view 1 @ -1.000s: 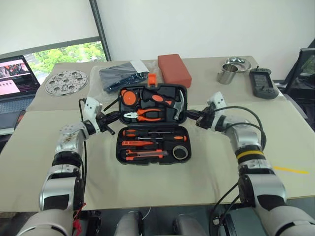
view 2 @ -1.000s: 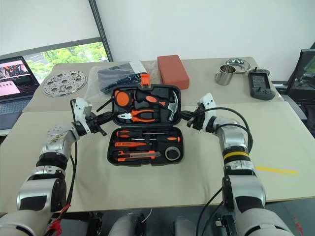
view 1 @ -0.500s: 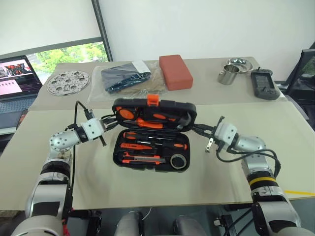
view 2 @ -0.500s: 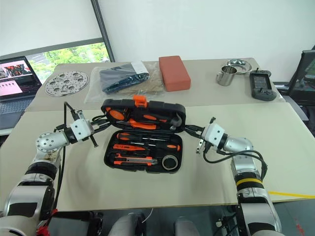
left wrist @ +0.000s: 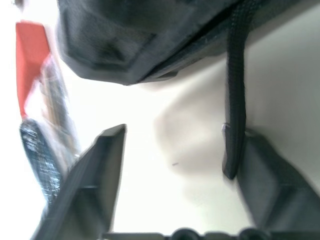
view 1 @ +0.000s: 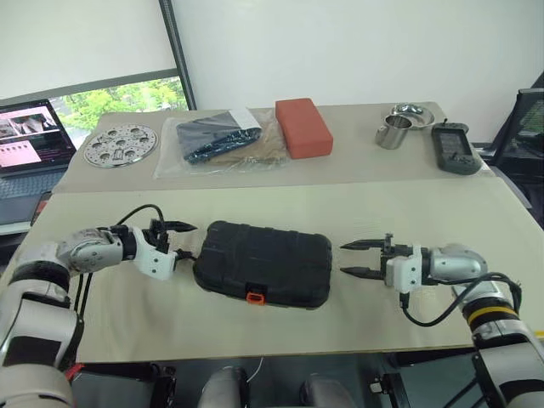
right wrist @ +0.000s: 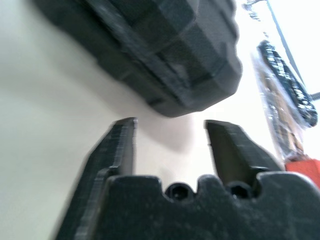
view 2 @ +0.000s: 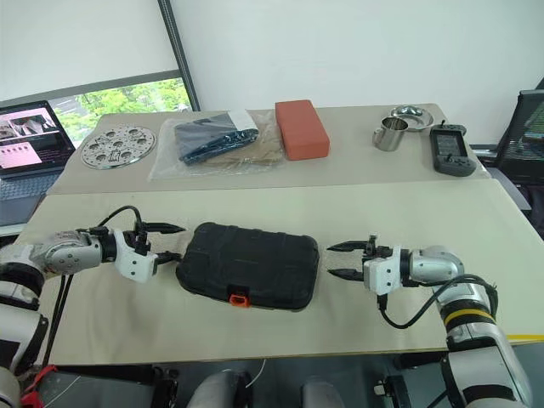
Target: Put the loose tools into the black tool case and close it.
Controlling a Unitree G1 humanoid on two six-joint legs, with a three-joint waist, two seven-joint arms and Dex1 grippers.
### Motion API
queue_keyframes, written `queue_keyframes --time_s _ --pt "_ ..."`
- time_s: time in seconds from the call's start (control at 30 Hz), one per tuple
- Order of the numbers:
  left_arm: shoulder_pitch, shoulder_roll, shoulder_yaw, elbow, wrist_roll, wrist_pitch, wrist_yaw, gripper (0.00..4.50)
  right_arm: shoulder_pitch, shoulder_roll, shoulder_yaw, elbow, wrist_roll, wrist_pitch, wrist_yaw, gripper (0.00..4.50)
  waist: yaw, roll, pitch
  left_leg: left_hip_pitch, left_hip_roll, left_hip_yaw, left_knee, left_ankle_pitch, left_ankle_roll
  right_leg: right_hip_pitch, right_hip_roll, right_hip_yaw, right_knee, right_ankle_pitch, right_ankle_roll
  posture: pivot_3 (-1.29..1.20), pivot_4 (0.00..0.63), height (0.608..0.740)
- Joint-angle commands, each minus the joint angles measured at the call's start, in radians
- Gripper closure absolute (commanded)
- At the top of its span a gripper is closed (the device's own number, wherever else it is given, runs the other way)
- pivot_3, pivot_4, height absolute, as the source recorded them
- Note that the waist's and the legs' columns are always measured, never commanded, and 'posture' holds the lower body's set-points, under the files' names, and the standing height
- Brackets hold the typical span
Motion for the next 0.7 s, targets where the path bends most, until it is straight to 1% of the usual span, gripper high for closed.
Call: queue_keyframes --time_s 0.03,0.07,0.1,0.17,0.2,0.23,0.3,0.4,0.43,0.5,0.6,0.7 --pt "-0.037 0.029 -0.047 0.053 0.052 0.042 0.148 0.01 0.058 -0.045 0.028 -0.135 0.144 0.09 0.058 1.37 -0.001 0.0 0.0 0.001 0.0 0.001 0.0 0.0 0.0 0.0 0.0 0.0 0.0 0.0 0.0 0.0 0.15 0.74" --pt "-0.043 0.026 -0.04 0.081 0.028 0.048 0.142 0.01 0.085 -0.06 0.037 -0.181 0.178 0.15 0.087 1.37 -0.002 0.0 0.0 0.001 0.0 0.001 -0.001 0.0 0.0 0.0 -0.001 0.0 0.0 0.0 0.0 0.0 0.15 0.74" --pt "-0.044 0.011 0.002 0.127 -0.051 0.062 0.076 0.01 0.127 -0.083 0.04 -0.255 0.227 0.263 0.118 1.37 -0.001 0.0 0.0 0.001 0.0 0.001 -0.001 0.0 0.0 0.0 -0.001 0.0 0.001 0.0 0.0 0.0 0.15 0.74" --pt "-0.043 -0.038 0.137 0.209 -0.263 0.128 -0.158 0.01 0.232 -0.154 0.044 -0.455 0.324 0.535 0.161 1.37 0.001 0.0 0.0 0.001 0.0 0.001 -0.001 0.0 0.0 -0.001 -0.002 -0.002 0.002 0.0 0.0 0.0 0.15 0.74" --pt "-0.04 -0.064 0.207 0.233 -0.37 0.173 -0.3 0.01 0.285 -0.194 0.043 -0.563 0.371 0.677 0.17 1.37 0.004 0.0 0.001 0.0 0.0 0.001 -0.001 0.0 0.0 -0.001 -0.002 -0.003 0.003 0.0 0.0 0.0 0.15 0.74" --pt "-0.04 -0.093 0.283 0.238 -0.482 0.237 -0.448 0.01 0.333 -0.233 0.039 -0.662 0.411 0.801 0.171 1.37 0.004 0.0 0.001 -0.002 0.0 0.001 0.0 0.0 0.0 -0.002 -0.003 -0.006 0.004 0.0 0.001 0.0 0.15 0.74" --pt "-0.049 -0.143 0.395 0.217 -0.655 0.344 -0.671 0.01 0.417 -0.302 0.034 -0.823 0.472 1.001 0.174 1.37 0.006 0.0 0.0 -0.005 -0.001 0.001 0.0 0.0 -0.001 -0.006 -0.002 -0.01 0.006 0.0 0.0 0.0 0.15 0.74" --pt "-0.075 -0.216 0.496 0.153 -0.835 0.501 -0.918 0.01 0.515 -0.379 0.037 -1.046 0.558 1.266 0.153 1.37 0.003 -0.001 0.0 -0.006 -0.001 0.0 0.001 0.001 -0.001 -0.007 0.0 -0.013 0.006 0.0 0.0 0.0 0.15 0.74" --pt "-0.089 -0.245 0.521 0.128 -0.89 0.565 -0.997 0.01 0.531 -0.386 0.044 -1.109 0.58 1.34 0.136 1.37 0.002 -0.001 0.0 -0.007 -0.001 -0.001 0.001 0.001 -0.001 -0.007 0.001 -0.014 0.006 0.0 0.0 0.0 0.15 0.74" --pt "-0.115 -0.304 0.552 0.062 -0.983 0.688 -1.121 0.01 0.53 -0.357 0.054 -1.202 0.628 1.483 0.083 1.37 0.001 -0.001 0.0 -0.008 0.0 -0.002 0.001 0.001 -0.002 -0.009 0.004 -0.014 0.006 0.0 0.0 0.0 0.15 0.74" --pt "-0.114 -0.357 0.545 -0.044 -1.056 0.824 -1.267 0.01 0.488 -0.255 0.077 -1.243 0.637 1.625 -0.021 1.37 -0.004 -0.002 0.0 -0.01 0.0 -0.003 0.003 0.002 -0.004 -0.01 0.008 -0.013 0.006 0.0 0.0 0.0 0.15 0.74" --pt "-0.083 -0.374 0.489 -0.151 -1.075 0.948 -1.396 0.0 0.46 -0.14 0.092 -1.236 0.605 1.693 -0.113 2.16 -0.008 -0.003 0.0 -0.009 0.001 -0.003 0.004 0.004 -0.007 -0.01 0.012 -0.011 0.006 0.0 0.0 0.0 0.15 0.74"
